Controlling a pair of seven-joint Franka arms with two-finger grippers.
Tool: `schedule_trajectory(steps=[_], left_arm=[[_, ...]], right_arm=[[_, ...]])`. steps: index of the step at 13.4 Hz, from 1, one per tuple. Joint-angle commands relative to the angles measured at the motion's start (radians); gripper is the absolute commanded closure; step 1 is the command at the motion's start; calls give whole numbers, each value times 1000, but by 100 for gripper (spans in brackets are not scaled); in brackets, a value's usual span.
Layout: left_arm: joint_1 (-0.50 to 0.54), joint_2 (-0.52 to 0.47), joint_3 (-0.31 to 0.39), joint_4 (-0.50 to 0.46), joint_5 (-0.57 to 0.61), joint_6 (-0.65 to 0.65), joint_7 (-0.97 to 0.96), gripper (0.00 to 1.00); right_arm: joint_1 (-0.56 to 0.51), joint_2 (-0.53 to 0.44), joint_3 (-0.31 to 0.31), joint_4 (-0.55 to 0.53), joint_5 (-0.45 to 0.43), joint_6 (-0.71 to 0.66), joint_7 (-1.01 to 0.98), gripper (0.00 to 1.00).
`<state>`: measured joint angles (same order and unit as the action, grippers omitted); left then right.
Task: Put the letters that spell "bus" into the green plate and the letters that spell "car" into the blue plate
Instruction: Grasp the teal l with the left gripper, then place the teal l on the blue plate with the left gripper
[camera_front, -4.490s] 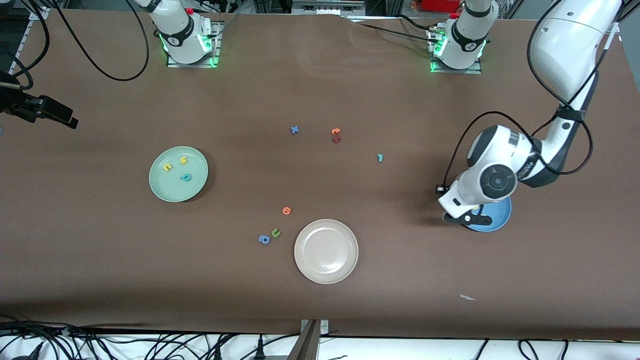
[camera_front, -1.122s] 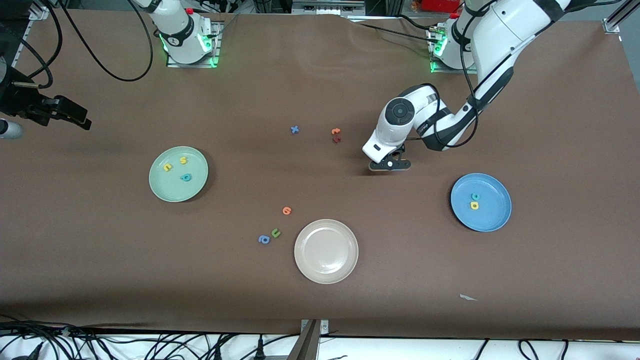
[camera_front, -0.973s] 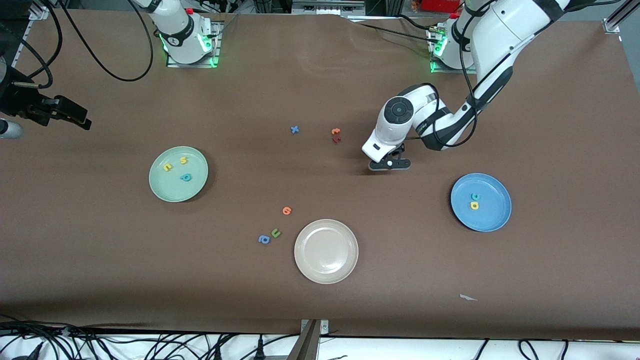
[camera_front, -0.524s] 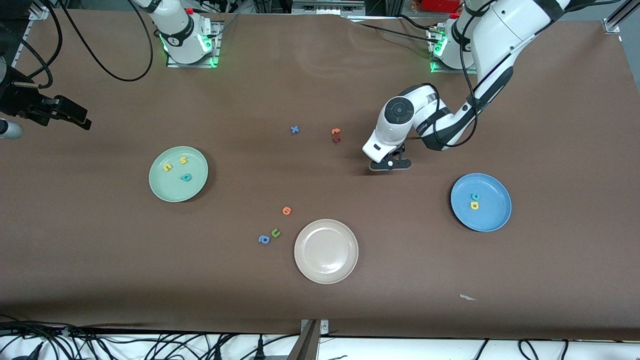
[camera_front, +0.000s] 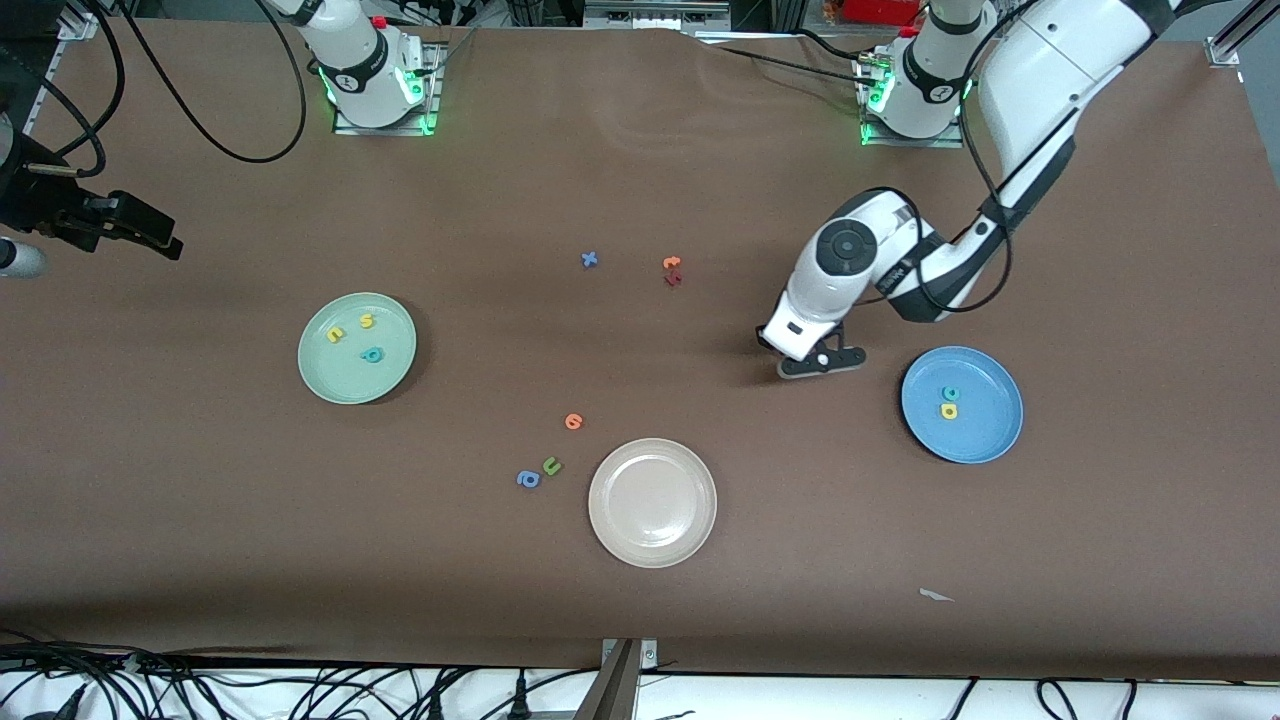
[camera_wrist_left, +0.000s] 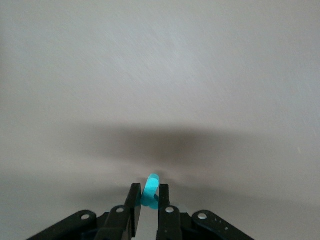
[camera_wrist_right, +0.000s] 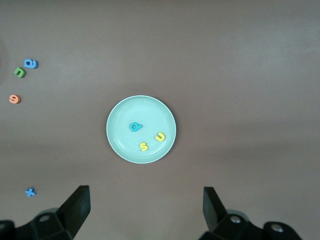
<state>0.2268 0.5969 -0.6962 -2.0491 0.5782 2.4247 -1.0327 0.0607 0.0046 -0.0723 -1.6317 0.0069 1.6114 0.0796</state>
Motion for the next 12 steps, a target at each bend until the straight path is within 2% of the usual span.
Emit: schedule_trajectory(steps=[1,6,9,12], left_arm=[[37,-17,-6,62,22,-112,81,91],[127,-17,-6,158,20,-291,348,91],[183,-8,4,179,20,-296,465,91],[213,9,49,217,23,-297,597,90]], right_arm=[[4,3,-4,16,8,-13,5,0],[4,2,-3,16,8,-15,5,0],[5,2,-3,16,8,-13,3,0],[5,2,-3,16,7,-13,5,0]])
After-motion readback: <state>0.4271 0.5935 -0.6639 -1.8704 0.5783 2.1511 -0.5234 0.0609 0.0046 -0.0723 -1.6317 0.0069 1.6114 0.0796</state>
